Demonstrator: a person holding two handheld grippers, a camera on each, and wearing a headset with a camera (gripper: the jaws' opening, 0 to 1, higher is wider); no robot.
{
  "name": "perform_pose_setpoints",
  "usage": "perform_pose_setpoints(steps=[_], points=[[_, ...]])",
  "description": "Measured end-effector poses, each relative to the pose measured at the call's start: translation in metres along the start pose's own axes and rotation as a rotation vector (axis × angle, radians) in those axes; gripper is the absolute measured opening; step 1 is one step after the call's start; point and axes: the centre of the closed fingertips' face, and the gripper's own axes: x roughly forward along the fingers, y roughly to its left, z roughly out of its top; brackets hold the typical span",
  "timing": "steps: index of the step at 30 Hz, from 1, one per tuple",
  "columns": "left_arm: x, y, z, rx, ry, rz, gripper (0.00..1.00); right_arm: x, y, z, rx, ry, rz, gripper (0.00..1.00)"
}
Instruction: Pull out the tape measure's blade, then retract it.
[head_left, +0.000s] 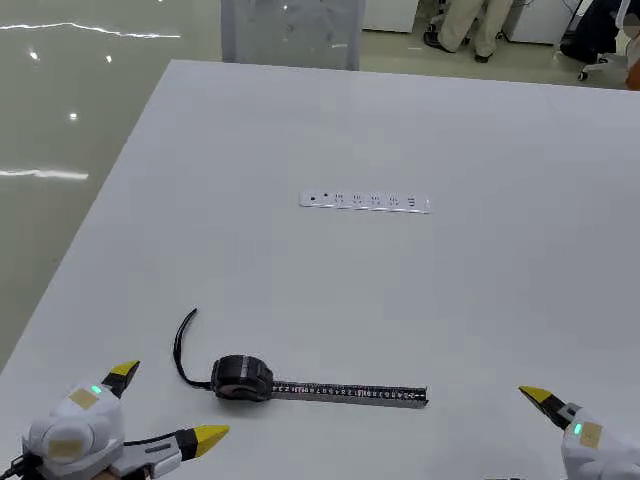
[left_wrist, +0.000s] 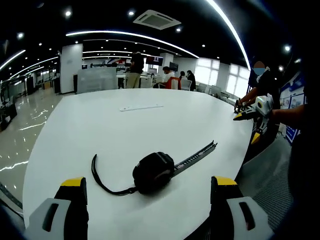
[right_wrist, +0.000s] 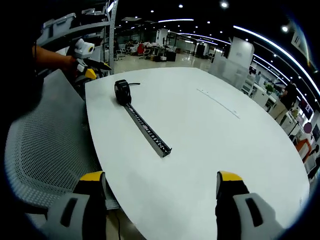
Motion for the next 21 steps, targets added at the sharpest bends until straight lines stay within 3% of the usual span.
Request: perform_pose_setpoints(steps=[4, 5, 6, 8, 10, 15, 20, 21], points=[[0.008, -0.01, 0.004, 0.029, 0.015, 0.031, 1.0, 0.003, -0.003, 0.007, -0.031, 0.025, 0.046, 0.93], [0.01, -0.01, 0.004, 0.034, 0.016, 0.048, 1.0, 0.005, -0.004, 0.008, -0.04, 0.032, 0.056, 0.93], [0.011, -0.005, 0.004, 0.038, 0.025, 0.098, 1.0, 0.006, -0.004, 0.01, -0.053, 0.041, 0.071, 0.92], [0.013, -0.005, 0.005, 0.093, 0.045, 0.111, 1.0, 0.009, -0.005, 0.013, -0.072, 0.058, 0.096, 0.92], [0.014, -0.002, 0.008, 0.051, 0.045, 0.149, 1.0, 0.013, -0.006, 0.016, -0.09, 0.068, 0.112, 0.91], [0.028, -0.017, 0.019, 0.012, 0.01, 0.137, 1.0, 0.026, -0.011, 0.024, -0.132, 0.099, 0.158, 0.89], [0.045, -0.029, 0.022, -0.071, -0.023, 0.14, 1.0, 0.04, -0.014, 0.026, -0.175, 0.147, 0.212, 0.86], [0.048, -0.03, 0.023, -0.101, -0.05, 0.15, 1.0, 0.043, -0.014, 0.026, -0.182, 0.159, 0.229, 0.85]])
